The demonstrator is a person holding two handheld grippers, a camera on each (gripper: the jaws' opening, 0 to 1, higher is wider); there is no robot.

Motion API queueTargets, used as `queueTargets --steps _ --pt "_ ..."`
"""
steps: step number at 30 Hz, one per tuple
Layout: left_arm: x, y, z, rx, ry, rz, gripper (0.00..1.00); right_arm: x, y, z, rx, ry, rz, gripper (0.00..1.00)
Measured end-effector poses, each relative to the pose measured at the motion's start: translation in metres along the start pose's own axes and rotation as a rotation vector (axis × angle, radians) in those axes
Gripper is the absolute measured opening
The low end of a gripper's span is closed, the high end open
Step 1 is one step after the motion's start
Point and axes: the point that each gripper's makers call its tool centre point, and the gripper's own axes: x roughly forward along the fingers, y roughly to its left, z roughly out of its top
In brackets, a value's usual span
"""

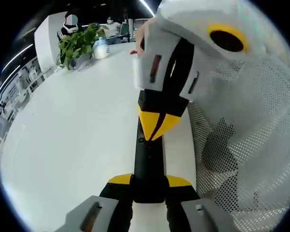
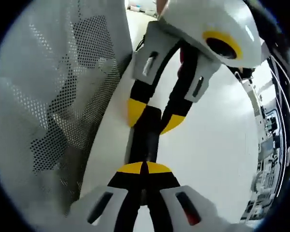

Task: Press the specified remote control buttons in sequence, fully releasing each button before pressing the next.

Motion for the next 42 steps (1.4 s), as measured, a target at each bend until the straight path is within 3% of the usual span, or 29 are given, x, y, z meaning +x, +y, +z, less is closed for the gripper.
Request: queueTargets --steps 2,8,12,19,26,33,42 --pt "0.000 0.000 0.000 -0.004 -0.002 -0.002 0.25 0.000 0.000 0.000 -0.070 0.017 0.017 0.00" --pt "0.000 0.000 0.000 -0.009 -0.005 -0.004 0.25 0.002 -0.001 0.000 -0.095 0.042 0.072 0.00" --pt "0.000 0.000 0.001 -0.015 -0.011 -0.006 0.25 0.001 -0.002 -0.001 -0.012 0.030 0.092 0.00" --pt "0.000 0.000 0.000 -0.012 -0.010 -0.005 0.25 0.000 -0.002 -0.002 0.117 -0.048 0.013 0.00" --pt "0.000 0.001 0.000 -0.012 -0.011 -0.003 0.25 -0.001 -0.005 -0.003 0.407 -0.130 -0.025 0.00" --pt "0.000 0.000 0.000 -0.015 -0.013 -0.001 0.25 -0.001 -0.007 -0.004 0.615 -0.171 0.030 0.00" --pt "0.000 0.000 0.000 -0.016 -0.014 -0.001 0.25 0.002 -0.012 -0.006 0.678 -0.152 0.047 0.00"
